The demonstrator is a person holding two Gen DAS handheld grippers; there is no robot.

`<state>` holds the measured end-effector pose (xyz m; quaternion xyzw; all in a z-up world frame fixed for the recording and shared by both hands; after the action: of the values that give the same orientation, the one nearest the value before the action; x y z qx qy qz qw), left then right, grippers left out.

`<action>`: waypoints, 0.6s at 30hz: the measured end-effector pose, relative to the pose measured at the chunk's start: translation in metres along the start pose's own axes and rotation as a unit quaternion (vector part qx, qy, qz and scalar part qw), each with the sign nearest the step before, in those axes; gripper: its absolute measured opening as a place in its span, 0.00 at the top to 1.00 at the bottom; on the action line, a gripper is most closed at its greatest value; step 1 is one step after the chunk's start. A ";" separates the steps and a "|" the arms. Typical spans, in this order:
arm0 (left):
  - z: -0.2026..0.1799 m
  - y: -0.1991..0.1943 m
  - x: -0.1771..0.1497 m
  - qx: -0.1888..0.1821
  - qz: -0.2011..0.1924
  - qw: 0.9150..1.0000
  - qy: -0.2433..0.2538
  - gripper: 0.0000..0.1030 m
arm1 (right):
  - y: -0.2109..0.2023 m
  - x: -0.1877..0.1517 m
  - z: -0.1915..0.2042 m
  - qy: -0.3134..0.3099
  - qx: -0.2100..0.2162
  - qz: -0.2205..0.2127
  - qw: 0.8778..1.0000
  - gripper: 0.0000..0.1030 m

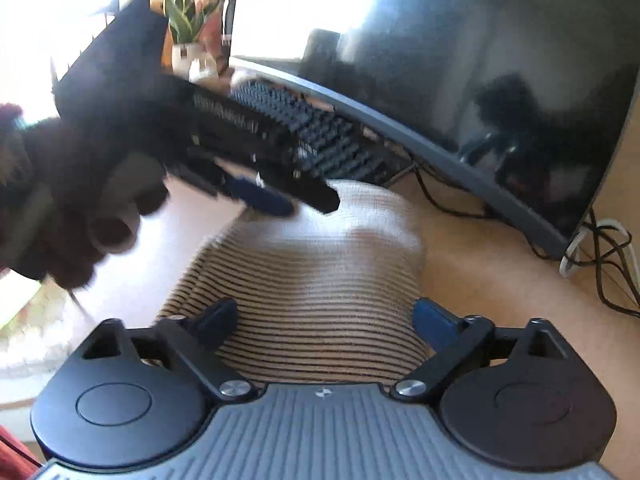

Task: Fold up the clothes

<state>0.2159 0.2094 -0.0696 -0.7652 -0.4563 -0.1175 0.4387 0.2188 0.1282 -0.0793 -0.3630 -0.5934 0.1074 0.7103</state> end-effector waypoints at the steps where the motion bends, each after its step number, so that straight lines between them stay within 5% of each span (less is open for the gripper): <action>1: -0.002 0.001 0.003 -0.004 0.000 1.000 -0.007 0.37 | -0.005 0.005 0.002 0.002 0.007 -0.008 1.000 0.26; 2: 0.001 0.002 0.003 -0.006 0.000 1.000 -0.010 0.38 | -0.009 0.010 0.004 0.004 0.013 -0.015 1.000 0.42; 3: 0.002 0.003 0.003 -0.007 0.001 1.000 -0.010 0.39 | -0.011 0.013 0.006 0.004 0.014 -0.017 1.000 0.45; 9: 0.007 -0.013 0.008 -0.018 -0.013 0.999 -0.030 0.45 | 0.014 -0.004 0.024 -0.053 0.004 0.009 0.999 0.44; 15: -0.019 -0.037 0.036 -0.032 -0.050 0.998 0.018 0.32 | 0.012 -0.007 0.014 -0.034 0.010 0.023 0.999 0.44; 18: -0.015 -0.020 0.034 -0.023 -0.026 0.999 0.022 0.32 | 0.011 -0.007 0.015 -0.032 0.005 0.023 0.999 0.44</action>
<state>0.2216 0.2217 -0.0295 -0.7601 -0.4636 -0.1565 0.4276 0.2061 0.1377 -0.0911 -0.3697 -0.6070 0.1381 0.6898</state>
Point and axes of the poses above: each gripper's, at about its wrist camera, not at the fingertips, and y roughly the way its jaws point, z to its left, x to its top, the point moved 10 cm from there along y, roughly the way its jaws point, and after that the axes turned 5 degrees about y, right-handed, at the moved point
